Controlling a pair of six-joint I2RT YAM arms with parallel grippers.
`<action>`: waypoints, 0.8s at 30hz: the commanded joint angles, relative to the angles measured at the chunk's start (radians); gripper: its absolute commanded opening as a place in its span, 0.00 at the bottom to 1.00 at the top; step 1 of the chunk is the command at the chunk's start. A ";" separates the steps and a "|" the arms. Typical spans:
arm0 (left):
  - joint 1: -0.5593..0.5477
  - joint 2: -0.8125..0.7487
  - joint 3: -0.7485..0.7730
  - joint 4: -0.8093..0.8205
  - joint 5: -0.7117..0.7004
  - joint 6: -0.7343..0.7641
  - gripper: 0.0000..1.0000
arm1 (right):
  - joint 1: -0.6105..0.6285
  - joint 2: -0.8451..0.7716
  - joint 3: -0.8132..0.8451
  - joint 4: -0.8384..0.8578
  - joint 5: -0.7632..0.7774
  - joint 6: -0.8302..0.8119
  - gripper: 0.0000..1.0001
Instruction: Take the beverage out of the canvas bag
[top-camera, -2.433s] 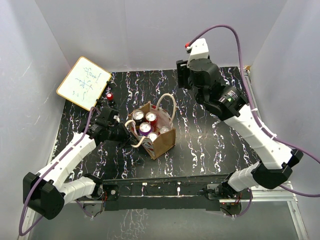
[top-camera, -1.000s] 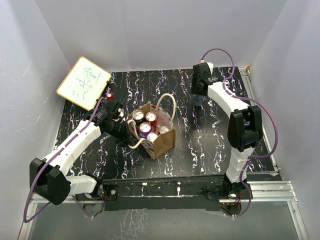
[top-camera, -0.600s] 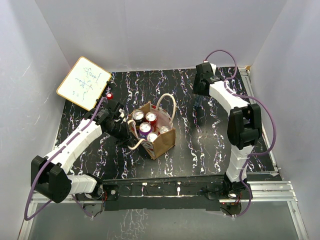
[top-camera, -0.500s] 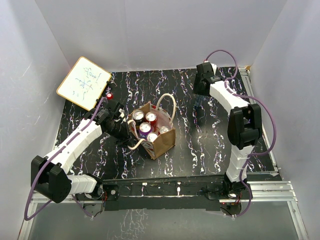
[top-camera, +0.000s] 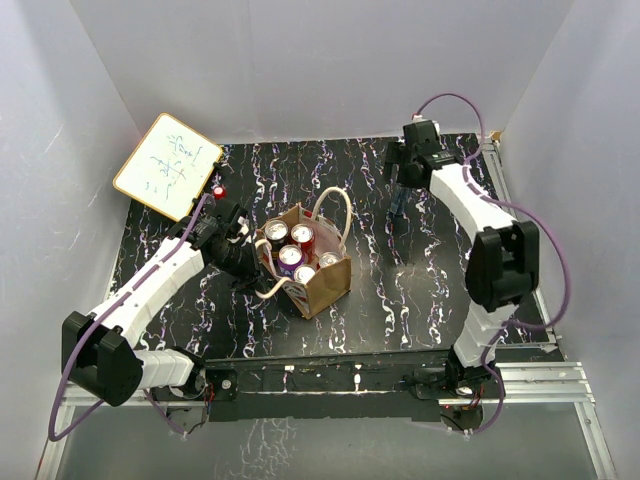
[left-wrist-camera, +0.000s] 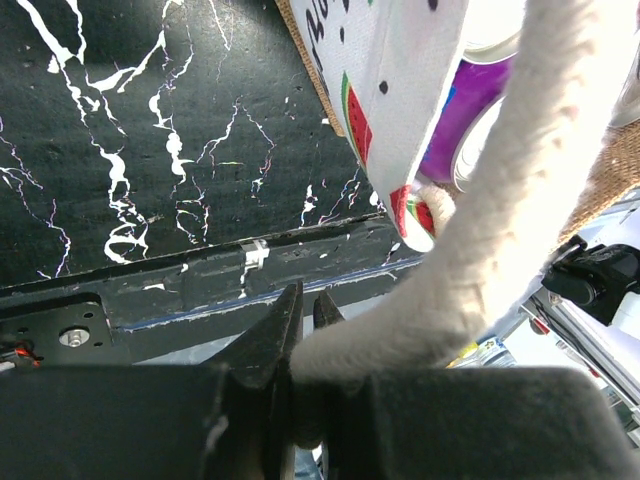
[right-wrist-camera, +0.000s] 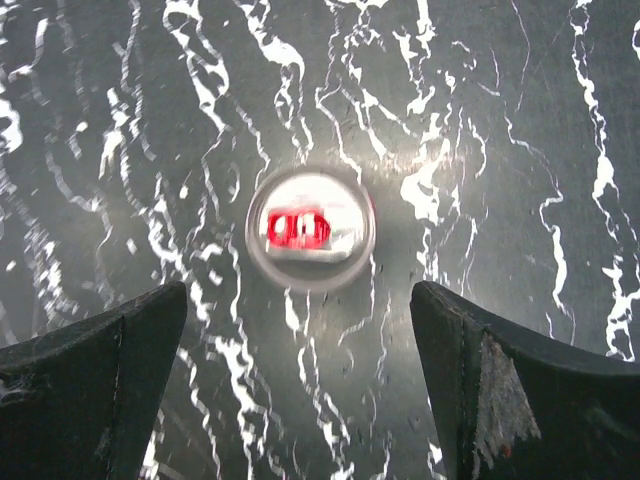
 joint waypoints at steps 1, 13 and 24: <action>0.005 -0.022 0.005 0.003 -0.006 -0.002 0.00 | -0.003 -0.205 -0.083 -0.040 -0.126 -0.015 0.98; 0.005 -0.003 0.022 -0.010 0.005 0.032 0.00 | 0.018 -0.589 -0.377 -0.101 -0.476 0.000 0.96; 0.005 -0.031 0.021 -0.032 0.005 0.055 0.00 | 0.257 -0.576 -0.148 0.049 -0.643 -0.038 0.95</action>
